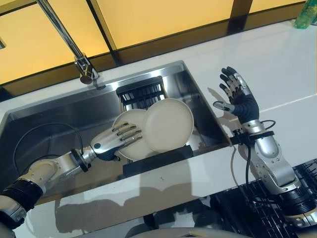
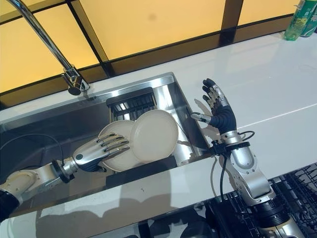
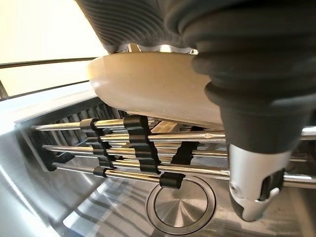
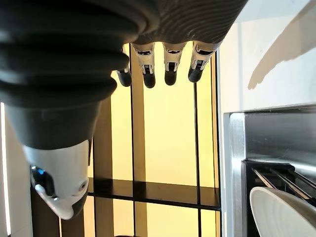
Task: Pick up plates and place into dishwasher.
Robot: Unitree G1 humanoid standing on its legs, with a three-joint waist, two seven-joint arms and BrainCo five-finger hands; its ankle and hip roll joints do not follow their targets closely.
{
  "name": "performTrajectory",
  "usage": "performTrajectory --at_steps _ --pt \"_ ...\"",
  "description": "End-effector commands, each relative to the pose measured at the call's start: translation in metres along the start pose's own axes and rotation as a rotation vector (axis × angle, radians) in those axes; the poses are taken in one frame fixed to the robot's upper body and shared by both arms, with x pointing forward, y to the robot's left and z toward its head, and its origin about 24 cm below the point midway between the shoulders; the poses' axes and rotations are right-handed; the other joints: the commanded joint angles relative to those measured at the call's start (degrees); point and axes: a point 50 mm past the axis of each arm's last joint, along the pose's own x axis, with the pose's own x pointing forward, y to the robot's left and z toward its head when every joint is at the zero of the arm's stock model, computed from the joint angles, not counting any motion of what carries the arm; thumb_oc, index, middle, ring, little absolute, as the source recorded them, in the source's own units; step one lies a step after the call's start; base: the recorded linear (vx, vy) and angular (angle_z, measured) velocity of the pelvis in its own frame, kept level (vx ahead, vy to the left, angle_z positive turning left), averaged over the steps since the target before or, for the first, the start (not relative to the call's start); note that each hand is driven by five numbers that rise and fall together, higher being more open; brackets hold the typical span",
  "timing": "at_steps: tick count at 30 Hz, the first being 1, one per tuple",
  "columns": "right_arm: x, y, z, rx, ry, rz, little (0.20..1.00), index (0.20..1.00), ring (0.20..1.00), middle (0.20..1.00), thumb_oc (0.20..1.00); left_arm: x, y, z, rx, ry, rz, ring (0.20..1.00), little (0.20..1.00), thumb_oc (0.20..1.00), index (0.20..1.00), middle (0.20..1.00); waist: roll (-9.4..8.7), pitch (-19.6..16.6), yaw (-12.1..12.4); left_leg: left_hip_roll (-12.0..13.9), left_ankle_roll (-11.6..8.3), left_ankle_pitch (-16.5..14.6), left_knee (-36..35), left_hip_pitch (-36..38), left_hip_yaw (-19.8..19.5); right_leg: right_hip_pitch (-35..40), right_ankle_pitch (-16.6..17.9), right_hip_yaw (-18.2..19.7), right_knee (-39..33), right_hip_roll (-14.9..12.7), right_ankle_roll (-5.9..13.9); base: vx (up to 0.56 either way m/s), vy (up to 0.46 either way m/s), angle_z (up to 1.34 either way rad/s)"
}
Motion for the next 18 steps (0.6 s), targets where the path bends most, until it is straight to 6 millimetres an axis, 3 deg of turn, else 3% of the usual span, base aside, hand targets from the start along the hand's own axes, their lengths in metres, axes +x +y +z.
performTrajectory --at_steps 1,2,18 --pt "-0.013 -0.019 -0.027 -0.046 0.102 -0.054 1.000 1.000 1.000 1.000 1.000 -0.011 0.014 -0.020 0.022 0.086 0.030 0.485 0.485 0.485 0.485 0.485 1.98 -0.67 2.73 -3.56 3.41 -11.87 9.40 0.20 -1.04 -7.50 0.41 1.53 7.38 0.21 -1.73 0.02 0.002 0.04" --pt "-0.013 -0.019 -0.028 -0.045 0.105 -0.055 1.000 1.000 1.000 1.000 1.000 -0.013 0.013 -0.020 0.019 0.083 0.023 0.200 0.200 0.200 0.200 0.200 2.02 -0.82 2.88 -3.56 3.41 -11.88 9.36 0.30 -1.14 -7.35 0.37 1.36 7.39 0.16 -1.73 0.00 0.000 0.00" --pt "-0.020 -0.017 -0.033 -0.023 0.116 -0.071 1.000 1.000 1.000 1.000 1.000 -0.028 0.024 -0.033 0.102 0.103 0.032 0.200 0.200 0.200 0.200 0.200 2.28 -2.64 4.29 -3.14 3.17 -11.77 8.00 1.71 -2.13 -5.45 -0.08 -0.62 6.87 -0.02 -1.68 0.00 -0.007 0.02"
